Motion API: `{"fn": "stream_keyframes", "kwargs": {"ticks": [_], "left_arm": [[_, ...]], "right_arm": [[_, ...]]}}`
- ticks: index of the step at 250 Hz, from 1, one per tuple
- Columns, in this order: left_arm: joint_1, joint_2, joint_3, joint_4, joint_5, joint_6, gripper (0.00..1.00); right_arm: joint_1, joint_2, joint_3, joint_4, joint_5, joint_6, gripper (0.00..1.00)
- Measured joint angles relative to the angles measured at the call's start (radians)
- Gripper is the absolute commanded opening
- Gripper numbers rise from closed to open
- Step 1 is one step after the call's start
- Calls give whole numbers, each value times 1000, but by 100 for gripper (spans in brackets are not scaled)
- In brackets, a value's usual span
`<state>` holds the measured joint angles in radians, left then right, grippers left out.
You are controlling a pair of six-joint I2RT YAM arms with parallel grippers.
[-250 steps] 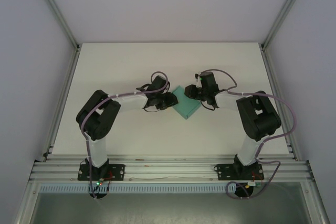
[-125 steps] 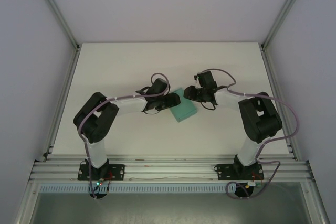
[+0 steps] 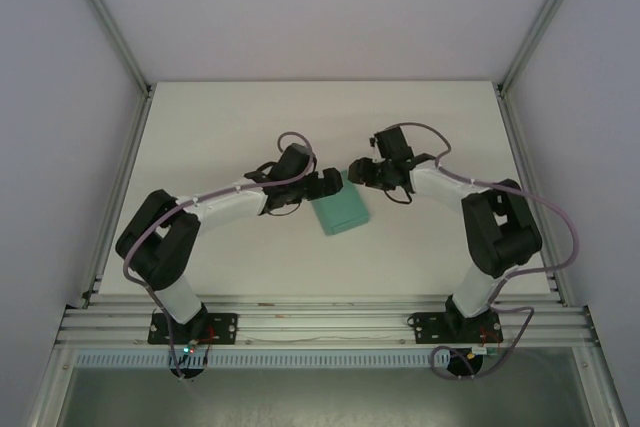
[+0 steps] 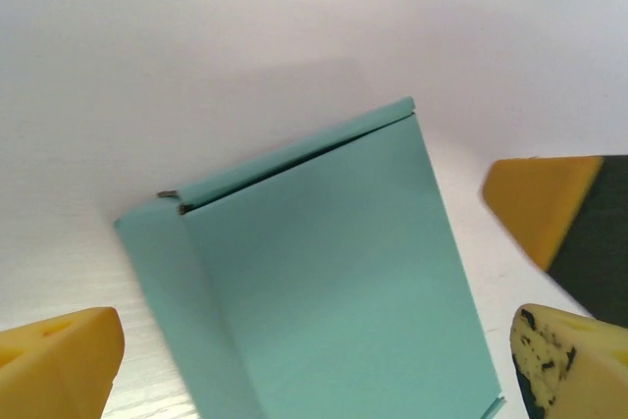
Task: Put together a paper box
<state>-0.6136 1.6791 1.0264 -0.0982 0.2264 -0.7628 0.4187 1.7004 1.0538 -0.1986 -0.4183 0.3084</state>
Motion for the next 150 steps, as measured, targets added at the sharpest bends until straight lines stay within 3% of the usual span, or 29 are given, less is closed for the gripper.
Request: {"fn": "stream_keyframes", "kwargs": {"ticks": [26,79,150], "left_arm": [[0,-8,-16,0,26,0,100],[-37,-13,-123,50,180,-61,97],[-95,-5,-135,67,264,-80,79]], "right_arm": [[-4,-29,-1,-11,-6,-3,54],[7,-53,-76,-10,-95,-6,52],[29,-35,-142,18,-165,11,41]]}}
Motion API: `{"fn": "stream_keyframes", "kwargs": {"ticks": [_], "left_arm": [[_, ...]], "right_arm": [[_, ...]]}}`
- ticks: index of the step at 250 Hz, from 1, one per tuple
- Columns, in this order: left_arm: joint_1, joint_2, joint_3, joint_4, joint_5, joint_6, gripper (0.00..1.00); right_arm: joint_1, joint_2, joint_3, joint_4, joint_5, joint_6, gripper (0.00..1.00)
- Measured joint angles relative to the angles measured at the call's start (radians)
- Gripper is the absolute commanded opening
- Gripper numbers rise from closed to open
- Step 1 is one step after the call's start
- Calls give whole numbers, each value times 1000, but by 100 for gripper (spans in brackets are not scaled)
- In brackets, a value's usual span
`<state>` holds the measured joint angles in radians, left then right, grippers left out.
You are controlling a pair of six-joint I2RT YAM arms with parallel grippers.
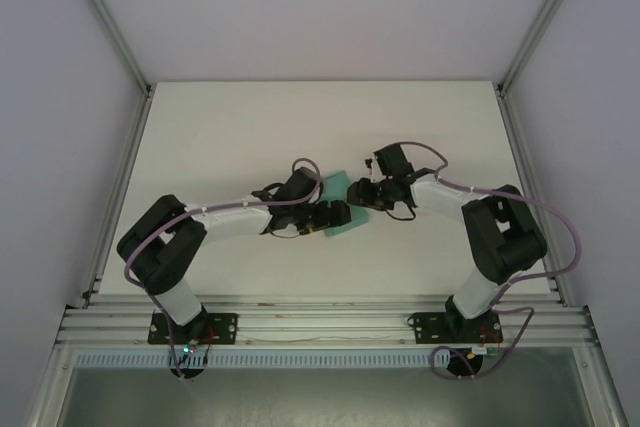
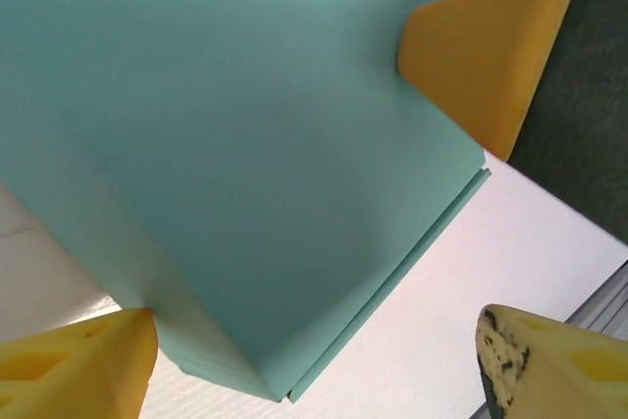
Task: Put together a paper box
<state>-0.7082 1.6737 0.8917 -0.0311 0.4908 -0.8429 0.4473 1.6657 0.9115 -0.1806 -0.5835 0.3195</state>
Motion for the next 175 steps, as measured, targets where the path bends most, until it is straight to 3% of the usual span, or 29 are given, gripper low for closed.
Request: {"fn": "stream_keyframes", "kwargs": {"ticks": [140,175], "left_arm": [[-3,52,8,-32,-11,26,70],[-4,65,21,-32,-13,32,58]], "right_arm": [[6,18,-10,51,-31,10,30],[6,27,-10,69,-31,10,26]]}}
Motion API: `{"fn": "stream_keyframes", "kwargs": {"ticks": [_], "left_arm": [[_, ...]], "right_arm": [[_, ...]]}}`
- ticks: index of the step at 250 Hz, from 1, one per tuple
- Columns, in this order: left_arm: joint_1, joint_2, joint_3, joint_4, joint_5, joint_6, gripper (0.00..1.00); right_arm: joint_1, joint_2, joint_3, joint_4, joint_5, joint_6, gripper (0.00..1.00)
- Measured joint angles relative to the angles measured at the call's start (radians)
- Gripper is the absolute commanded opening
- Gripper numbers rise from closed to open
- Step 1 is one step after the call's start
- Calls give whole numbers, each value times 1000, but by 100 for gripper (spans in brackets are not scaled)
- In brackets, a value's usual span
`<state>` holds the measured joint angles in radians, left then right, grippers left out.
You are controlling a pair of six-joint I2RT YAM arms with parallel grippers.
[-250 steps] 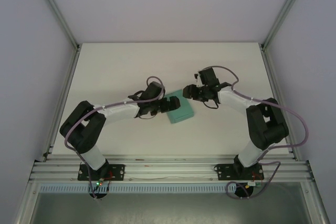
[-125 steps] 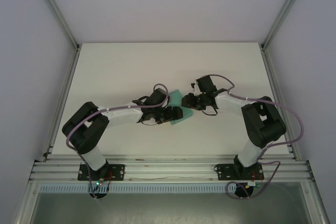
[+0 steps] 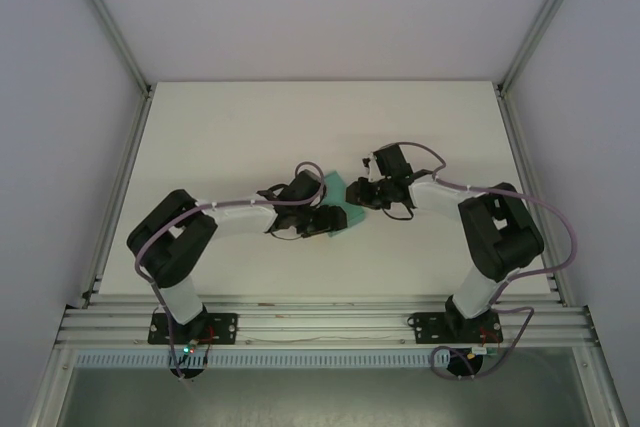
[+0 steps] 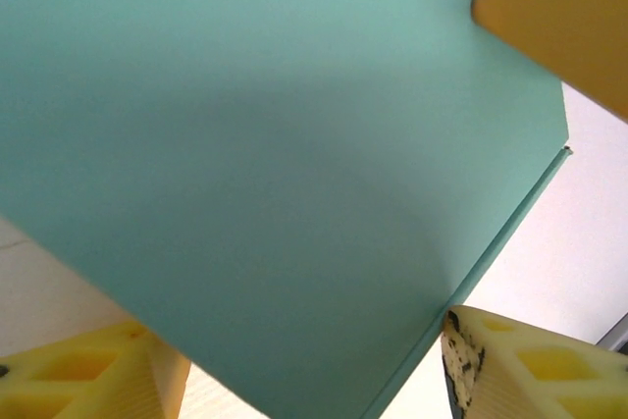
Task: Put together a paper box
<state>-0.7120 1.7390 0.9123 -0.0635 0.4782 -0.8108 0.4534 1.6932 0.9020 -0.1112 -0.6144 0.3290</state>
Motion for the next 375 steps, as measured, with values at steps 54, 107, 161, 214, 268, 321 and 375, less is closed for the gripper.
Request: {"fn": "stream_keyframes", "kwargs": {"ticks": [54,107,161,214,268,321,375], "left_arm": [[1,13,24,-17,-23,-8,45],[1,29,53,-42,-61,-7,26],[6,43,75,-60,-90,-7,0],[6,38,75,-55,-113,-3,0],[5,31,73,-44,-143,20,2],[5,9,35,2,-144,35,34],[10,-59,-23,3,-158,39,59]], "right_arm": [[-1,18,-1,50,6,0,23],[-3,42,-18,131,8,11,18],[-10,59,-40,216,11,38,15],[-10,55,-43,231,29,42,10],[2,37,-24,185,93,22,10],[18,27,10,108,147,-6,8],[35,3,14,53,163,5,8]]}}
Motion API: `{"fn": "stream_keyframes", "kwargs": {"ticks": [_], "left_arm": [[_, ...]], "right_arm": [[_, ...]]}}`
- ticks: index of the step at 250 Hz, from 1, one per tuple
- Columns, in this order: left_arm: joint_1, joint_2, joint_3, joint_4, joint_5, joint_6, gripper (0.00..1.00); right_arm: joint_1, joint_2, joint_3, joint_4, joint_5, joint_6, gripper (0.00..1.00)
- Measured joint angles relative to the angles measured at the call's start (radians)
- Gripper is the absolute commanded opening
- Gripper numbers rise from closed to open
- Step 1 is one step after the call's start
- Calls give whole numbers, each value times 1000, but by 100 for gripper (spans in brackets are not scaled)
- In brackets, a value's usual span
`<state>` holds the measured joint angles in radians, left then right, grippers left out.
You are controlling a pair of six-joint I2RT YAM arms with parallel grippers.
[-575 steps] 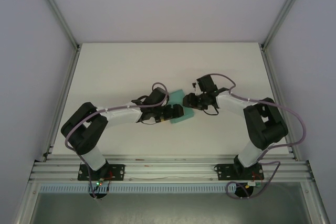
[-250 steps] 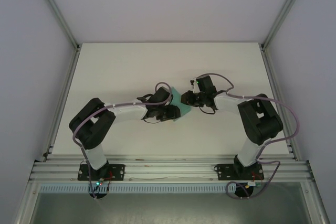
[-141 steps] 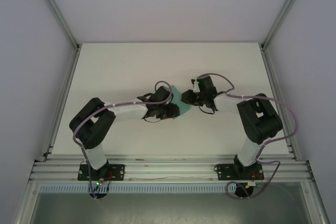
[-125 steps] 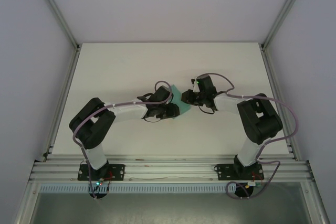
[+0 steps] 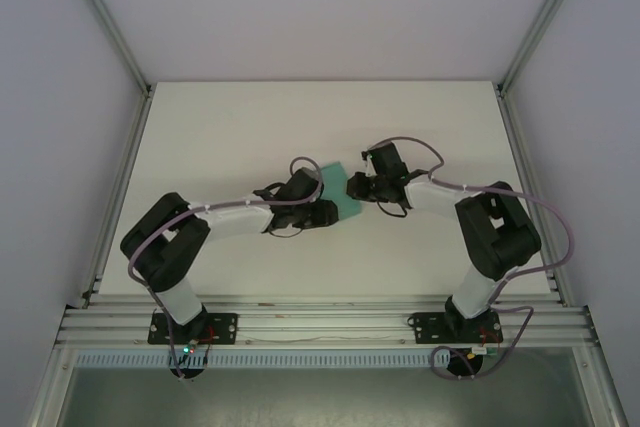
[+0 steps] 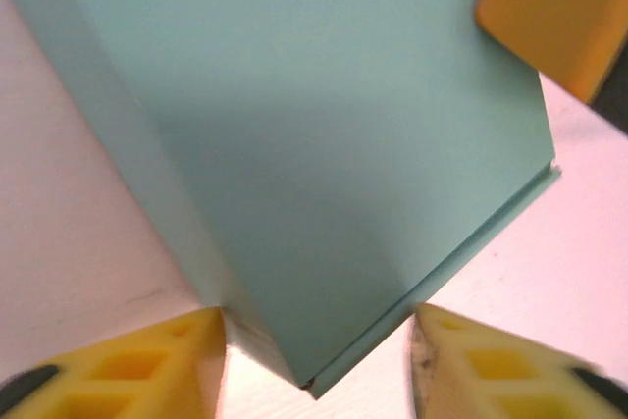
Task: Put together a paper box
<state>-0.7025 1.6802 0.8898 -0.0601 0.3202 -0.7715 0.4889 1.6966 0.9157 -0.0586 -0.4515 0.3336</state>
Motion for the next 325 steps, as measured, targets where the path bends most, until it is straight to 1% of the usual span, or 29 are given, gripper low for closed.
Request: {"fn": "stream_keyframes", "kwargs": {"ticks": [11,48,75,106,124,140,168,184,215,229,238,258,270,276,292,325], "left_arm": [[6,-18,-18,0,-1,-8,66],[61,-72,-54,6,-11,-25,80],[109,-84,-61,44,-5,-40,86],[138,-69,-54,81,11,-43,86],[149,-33,-33,88,14,-43,83],[161,13,-7,101,16,-43,78],[179,87,23,137,21,-48,74],[185,114,39,147,28,-53,68],[187,154,61,211,50,-67,48],[191,163,58,245,58,-84,44],[195,168,51,268,63,-92,40],[201,172,29,322,67,-119,22],[202,172,14,350,63,-133,6],[203,172,6,365,63,-143,0],[206,172,-19,416,61,-165,0],[206,172,-60,500,53,-208,0]], "right_arm": [[7,-7,-2,-9,4,6,8],[23,-25,-13,-27,14,31,9],[24,-26,-13,-29,19,41,9],[26,-27,-13,-31,23,48,9],[26,-28,-13,-31,25,48,9],[26,-28,-13,-31,26,49,9],[26,-26,-10,-32,26,48,9],[26,-21,-4,-35,25,48,9],[27,-9,12,-37,29,48,9],[25,-2,21,-40,38,48,9],[24,2,26,-42,41,48,9],[21,13,41,-47,45,47,9],[20,20,50,-51,46,47,9],[20,23,52,-51,48,47,9],[19,29,59,-54,48,44,10],[19,34,66,-58,48,37,18]]}}
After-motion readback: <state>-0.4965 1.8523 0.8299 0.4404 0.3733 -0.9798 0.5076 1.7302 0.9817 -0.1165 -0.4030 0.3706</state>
